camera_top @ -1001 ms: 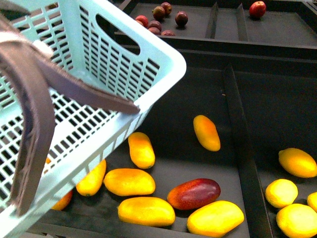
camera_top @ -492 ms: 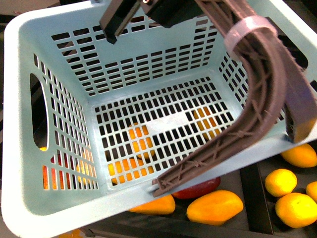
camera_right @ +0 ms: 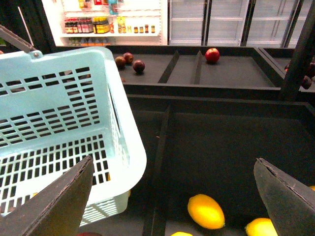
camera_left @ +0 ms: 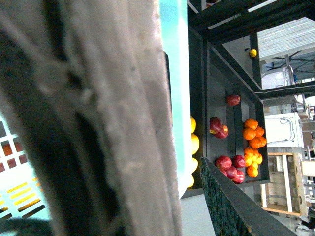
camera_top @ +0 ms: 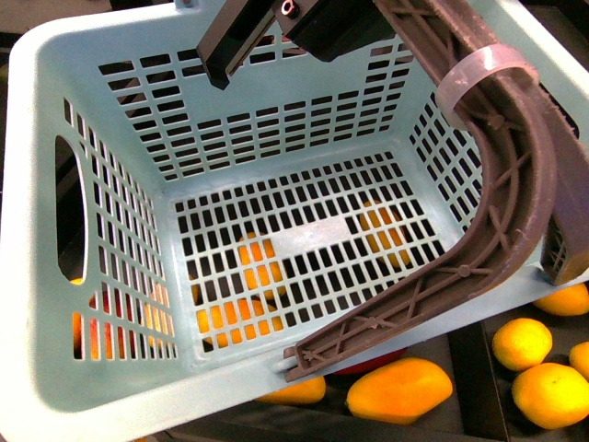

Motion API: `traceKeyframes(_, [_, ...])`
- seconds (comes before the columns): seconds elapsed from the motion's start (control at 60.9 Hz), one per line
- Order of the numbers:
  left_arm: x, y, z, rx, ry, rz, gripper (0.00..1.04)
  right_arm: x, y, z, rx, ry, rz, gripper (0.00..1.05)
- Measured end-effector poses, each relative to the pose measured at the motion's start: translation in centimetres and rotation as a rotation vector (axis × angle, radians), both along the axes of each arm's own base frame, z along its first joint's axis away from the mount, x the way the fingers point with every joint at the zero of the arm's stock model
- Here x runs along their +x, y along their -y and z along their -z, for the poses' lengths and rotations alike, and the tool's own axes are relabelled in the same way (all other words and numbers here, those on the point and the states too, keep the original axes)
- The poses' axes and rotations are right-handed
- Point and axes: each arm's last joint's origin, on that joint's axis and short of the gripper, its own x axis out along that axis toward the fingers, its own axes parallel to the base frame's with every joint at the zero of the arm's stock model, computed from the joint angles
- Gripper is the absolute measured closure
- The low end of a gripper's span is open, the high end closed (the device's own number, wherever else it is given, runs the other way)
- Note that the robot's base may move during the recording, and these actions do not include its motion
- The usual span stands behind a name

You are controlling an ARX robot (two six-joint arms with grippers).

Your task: Pick lemon and mango into basket

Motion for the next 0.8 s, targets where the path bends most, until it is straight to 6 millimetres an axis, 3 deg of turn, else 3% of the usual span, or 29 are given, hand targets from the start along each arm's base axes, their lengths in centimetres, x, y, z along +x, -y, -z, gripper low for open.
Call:
traceKeyframes(0.131, [0.0, 0.0, 0.0, 0.003, 0.004, -0.002, 0.77, 0.9, 0.8, 0.9, 0.162, -0.303, 0.181, 0.09])
traceKeyframes(0.312, [0.0, 0.0, -0.1, 0.003, 0.006, 0.001, 0.77, 3.6, 2.9, 1.4, 0.247, -0.304, 0.265, 0.09])
traceKeyframes(0.492, [-0.1, 0.0, -0.1, 0.002, 0.007, 0.002, 0.77, 9.2, 6.8, 3.1, 0.329, -0.373, 0.393, 0.09])
traceKeyframes(0.607, [0.0, 0.0, -0.1, 0.002, 0.007, 0.002, 0.77, 12.8, 10.2, 5.5, 0.423, -0.471, 0.516, 0.09])
traceKeyframes(0.804, [0.0, 0.0, -0.1, 0.003, 0.008, 0.001, 0.77, 15.5, 14.0, 10.5, 0.581, -0.610, 0.700, 0.09])
